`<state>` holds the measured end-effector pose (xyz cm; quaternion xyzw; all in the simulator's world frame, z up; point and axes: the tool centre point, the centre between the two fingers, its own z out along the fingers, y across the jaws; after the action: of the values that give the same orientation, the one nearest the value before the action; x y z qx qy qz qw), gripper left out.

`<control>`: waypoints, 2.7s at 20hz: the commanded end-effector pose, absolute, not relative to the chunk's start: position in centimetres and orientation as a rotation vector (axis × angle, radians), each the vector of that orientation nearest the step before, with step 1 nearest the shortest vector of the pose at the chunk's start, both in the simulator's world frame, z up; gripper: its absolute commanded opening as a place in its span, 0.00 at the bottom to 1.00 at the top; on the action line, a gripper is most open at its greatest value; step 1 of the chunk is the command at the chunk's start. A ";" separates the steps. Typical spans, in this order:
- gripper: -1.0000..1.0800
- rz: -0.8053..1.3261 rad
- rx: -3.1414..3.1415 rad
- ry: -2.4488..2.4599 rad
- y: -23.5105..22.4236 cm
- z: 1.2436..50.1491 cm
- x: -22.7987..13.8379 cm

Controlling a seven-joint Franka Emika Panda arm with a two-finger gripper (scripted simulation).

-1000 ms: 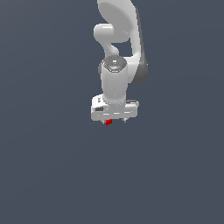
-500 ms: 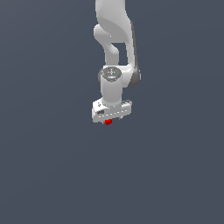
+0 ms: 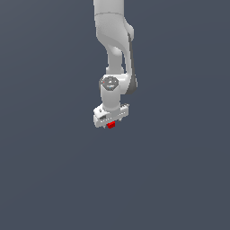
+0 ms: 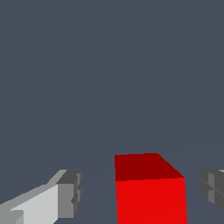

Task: Pick up the red cube and move it to a goal position.

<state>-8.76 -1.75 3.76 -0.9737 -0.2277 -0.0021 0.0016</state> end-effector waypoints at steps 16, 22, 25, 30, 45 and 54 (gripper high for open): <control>0.00 0.000 -3.039 -0.795 -2.6 2.0 -9.8; 0.00 -0.001 -3.039 -0.794 -2.6 2.2 -9.4; 0.00 -0.001 -3.039 -0.794 -2.6 2.4 -8.7; 0.00 -0.001 -3.039 -0.794 -2.7 3.0 -6.8; 0.00 -0.001 -3.039 -0.794 -3.0 5.8 2.6; 0.00 0.000 -3.039 -0.794 -3.2 7.0 6.7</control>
<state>6.14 -3.14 6.79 -0.9675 -0.2528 0.0000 0.0004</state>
